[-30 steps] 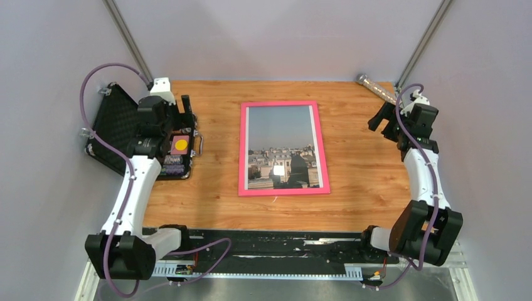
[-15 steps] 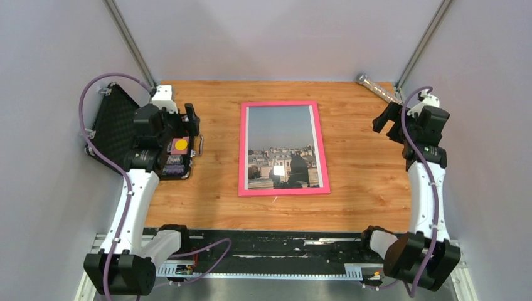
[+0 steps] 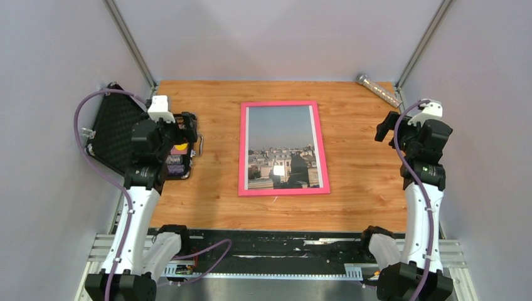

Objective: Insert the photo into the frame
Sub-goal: Reset both arms

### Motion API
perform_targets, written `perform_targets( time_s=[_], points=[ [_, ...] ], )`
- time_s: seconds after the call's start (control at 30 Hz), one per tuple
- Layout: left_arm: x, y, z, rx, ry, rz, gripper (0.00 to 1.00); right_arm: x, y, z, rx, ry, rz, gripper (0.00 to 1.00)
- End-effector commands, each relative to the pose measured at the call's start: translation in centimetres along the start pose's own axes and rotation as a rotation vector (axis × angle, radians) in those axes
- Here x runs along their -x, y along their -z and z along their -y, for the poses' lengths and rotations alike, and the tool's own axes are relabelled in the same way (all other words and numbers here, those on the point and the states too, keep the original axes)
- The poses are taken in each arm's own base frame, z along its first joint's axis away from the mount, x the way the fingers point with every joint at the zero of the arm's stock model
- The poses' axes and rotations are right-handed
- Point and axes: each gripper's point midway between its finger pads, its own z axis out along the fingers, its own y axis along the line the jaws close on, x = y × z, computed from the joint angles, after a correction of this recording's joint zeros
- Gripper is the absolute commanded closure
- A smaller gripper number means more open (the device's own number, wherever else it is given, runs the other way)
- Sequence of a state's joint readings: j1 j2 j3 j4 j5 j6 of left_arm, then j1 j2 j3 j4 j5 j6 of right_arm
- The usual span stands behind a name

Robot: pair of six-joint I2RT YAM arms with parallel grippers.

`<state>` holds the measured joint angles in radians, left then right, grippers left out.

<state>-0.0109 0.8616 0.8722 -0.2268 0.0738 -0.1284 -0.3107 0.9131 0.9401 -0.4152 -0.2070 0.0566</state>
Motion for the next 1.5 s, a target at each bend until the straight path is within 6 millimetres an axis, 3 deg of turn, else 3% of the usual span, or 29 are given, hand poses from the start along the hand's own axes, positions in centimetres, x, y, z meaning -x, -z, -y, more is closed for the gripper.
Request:
perform_targets(
  time_s=[0.0,1.47],
  points=[
    [2.0,0.5,-1.3,0.069,-0.016,0.102,0.00,1.5,0.1,0.2,-0.006,0.043,0.075,0.00],
    [0.8,0.1,-1.3,0.061,-0.029,0.099,0.00,1.8,1.4,-0.1,0.009,0.098,0.120,0.00]
  ],
)
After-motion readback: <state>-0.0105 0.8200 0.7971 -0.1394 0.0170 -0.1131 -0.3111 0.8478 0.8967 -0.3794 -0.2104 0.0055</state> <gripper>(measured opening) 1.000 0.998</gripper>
